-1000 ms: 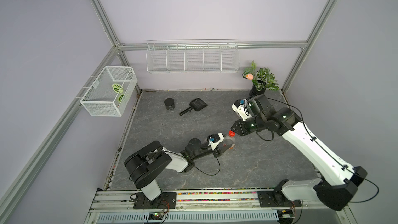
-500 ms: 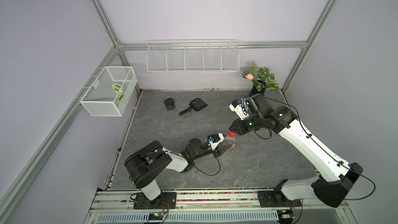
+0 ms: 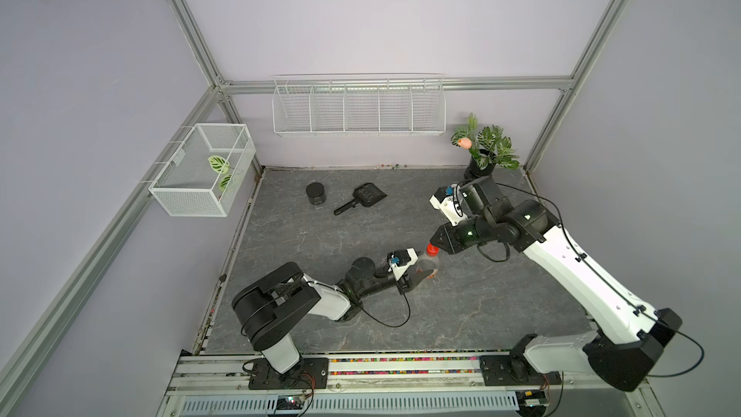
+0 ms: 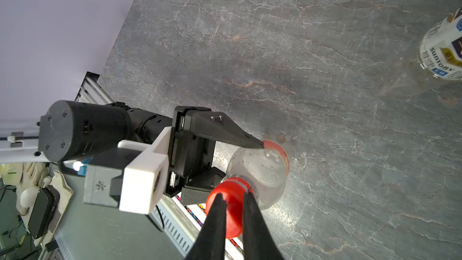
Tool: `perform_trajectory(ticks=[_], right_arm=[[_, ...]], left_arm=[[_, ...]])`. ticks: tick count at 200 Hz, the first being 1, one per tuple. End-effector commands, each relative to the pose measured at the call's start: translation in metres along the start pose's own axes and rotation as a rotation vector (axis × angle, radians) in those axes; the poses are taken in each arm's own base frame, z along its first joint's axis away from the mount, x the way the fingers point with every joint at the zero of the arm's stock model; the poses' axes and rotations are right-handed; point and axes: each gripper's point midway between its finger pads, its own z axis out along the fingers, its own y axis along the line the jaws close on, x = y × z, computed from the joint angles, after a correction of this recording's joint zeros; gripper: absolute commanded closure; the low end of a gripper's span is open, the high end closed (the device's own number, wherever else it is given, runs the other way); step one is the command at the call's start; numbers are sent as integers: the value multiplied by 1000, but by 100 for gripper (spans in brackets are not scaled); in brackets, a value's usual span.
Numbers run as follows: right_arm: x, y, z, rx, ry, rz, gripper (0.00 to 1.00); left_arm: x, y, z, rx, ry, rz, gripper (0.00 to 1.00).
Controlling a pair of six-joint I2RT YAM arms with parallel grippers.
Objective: Screw on the bottle caps
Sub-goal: Screw the bottle cap onto the plastic bottle.
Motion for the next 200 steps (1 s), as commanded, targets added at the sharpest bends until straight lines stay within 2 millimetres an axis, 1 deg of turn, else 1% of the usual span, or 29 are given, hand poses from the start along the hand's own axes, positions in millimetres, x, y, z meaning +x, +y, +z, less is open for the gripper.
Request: perform_trajectory(ticks=[1, 39, 56, 88, 110, 129, 151, 170, 186, 200], right_arm=[[20, 1, -2, -6, 50, 28, 82], [26, 8, -3, -9, 56, 28, 82], [30, 14, -1, -10, 63, 21, 82], [30, 30, 1, -32, 57, 9, 81], [28, 37, -5, -41, 49, -3, 79], [21, 32, -20, 8, 18, -43, 75], [19, 15, -35, 129, 65, -118, 68], [20, 1, -38, 216, 157, -206, 61], [22, -3, -39, 245, 245, -280, 52], [21, -6, -39, 269, 305, -331, 46]], left_arm=[[49, -5, -2, 6, 170, -82, 44], [50, -3, -1, -2, 175, -82, 44], [50, -3, -2, -4, 175, -82, 44], [50, -3, -1, -5, 177, -81, 44], [51, -3, -1, -5, 180, -80, 44], [50, -2, -2, -10, 179, -79, 44], [51, -2, -2, -9, 182, -79, 44], [51, -2, -2, -8, 181, -79, 44], [51, -3, -2, -4, 181, -79, 44], [51, -4, -2, 0, 183, -80, 44]])
